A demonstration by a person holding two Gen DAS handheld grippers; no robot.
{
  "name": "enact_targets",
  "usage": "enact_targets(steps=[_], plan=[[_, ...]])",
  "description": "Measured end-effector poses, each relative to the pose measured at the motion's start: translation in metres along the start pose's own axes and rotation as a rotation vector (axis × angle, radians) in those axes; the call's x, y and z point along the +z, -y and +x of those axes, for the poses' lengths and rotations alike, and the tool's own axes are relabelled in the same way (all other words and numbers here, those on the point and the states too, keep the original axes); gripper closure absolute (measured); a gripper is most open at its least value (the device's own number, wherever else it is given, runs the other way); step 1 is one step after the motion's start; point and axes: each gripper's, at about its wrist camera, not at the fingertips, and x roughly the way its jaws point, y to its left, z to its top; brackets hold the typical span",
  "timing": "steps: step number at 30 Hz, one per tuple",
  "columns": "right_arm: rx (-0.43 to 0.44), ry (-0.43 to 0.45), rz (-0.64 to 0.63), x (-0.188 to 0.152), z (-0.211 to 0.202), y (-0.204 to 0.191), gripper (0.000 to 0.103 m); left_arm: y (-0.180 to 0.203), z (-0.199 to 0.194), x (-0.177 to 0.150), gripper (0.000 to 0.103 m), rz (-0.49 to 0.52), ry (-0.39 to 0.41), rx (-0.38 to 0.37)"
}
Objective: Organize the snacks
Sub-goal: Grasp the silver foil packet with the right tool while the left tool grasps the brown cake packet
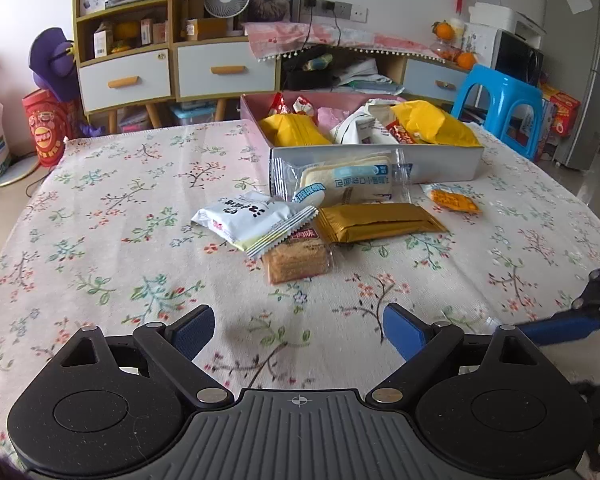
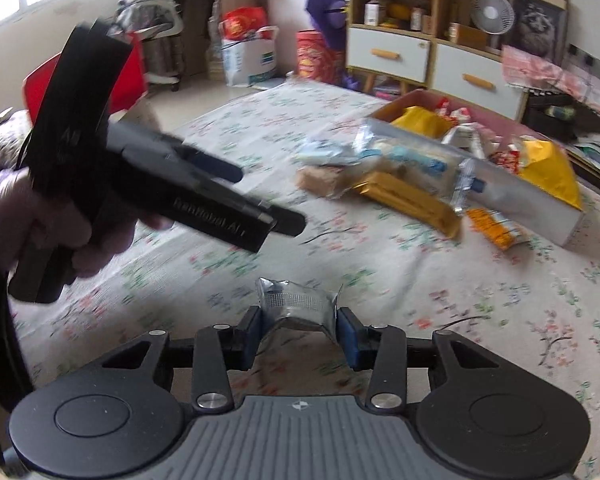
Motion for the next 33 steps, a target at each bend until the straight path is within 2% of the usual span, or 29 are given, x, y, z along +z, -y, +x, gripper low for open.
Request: enact_targets(steps=[7,15,19,23,28,33], plan=[[-0.042,0.008,0.049,0.009,0.006,0.021,0.072,0.004,0.017,0.010,0.012,-0.012,-0.001,0.005],[-0.050,0.003,0.061,0.015,0.015,0.031,0.072,0.003,0.029,0.015,0.020,-0.012,0.021,0.044],[-0.053,-0.001,0.064,0.016,0.018,0.033,0.072,-0.001,0.031,0.019,0.032,-0.032,0.032,0.057],[-0.060,-0.002,0.070,0.017,0.020,0.036,0.072,-0.001,0.028,0.021,0.056,-0.035,0.028,0.069],[-0.070,0.011,0.081,0.019,0.017,0.040,0.072,-0.004,0.022,0.023,0.064,-0.082,-0.007,0.043],[-0.080,0.026,0.089,0.020,0.012,0.042,0.072,-0.004,0.011,0.020,0.065,-0.115,-0.040,0.003]])
